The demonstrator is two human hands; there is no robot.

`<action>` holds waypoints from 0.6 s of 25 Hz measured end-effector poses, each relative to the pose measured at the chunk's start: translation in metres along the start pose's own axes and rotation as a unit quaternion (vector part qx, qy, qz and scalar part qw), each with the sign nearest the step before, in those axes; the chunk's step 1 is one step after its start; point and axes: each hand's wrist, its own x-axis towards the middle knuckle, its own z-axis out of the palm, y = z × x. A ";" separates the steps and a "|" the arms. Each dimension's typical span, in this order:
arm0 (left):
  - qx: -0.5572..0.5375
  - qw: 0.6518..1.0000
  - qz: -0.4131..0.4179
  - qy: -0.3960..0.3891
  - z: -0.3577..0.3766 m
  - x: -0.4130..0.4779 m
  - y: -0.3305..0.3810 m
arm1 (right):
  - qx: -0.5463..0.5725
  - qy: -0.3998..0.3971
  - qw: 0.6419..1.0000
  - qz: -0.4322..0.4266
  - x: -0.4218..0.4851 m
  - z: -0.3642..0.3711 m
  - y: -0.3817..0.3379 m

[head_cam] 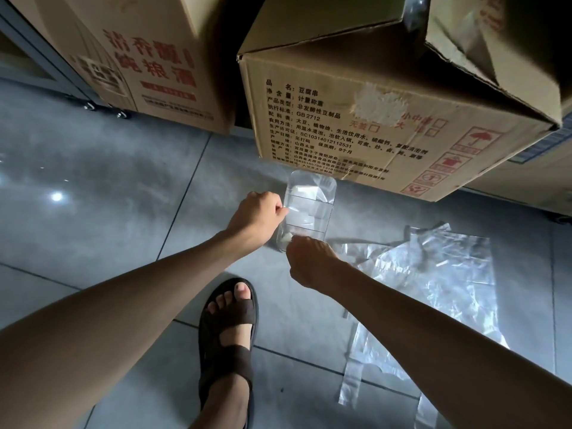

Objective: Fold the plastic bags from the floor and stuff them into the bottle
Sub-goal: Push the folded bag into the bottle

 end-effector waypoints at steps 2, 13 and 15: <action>0.009 1.000 -0.006 -0.001 0.003 0.002 0.000 | 0.014 -0.014 1.000 0.001 0.005 0.000 0.002; -0.006 0.999 0.037 -0.021 -0.015 -0.044 0.051 | 0.256 0.274 0.926 0.044 -0.091 0.021 0.083; -0.041 0.988 0.063 -0.135 -0.022 -0.057 0.067 | 0.243 0.256 0.923 0.151 -0.122 0.045 0.133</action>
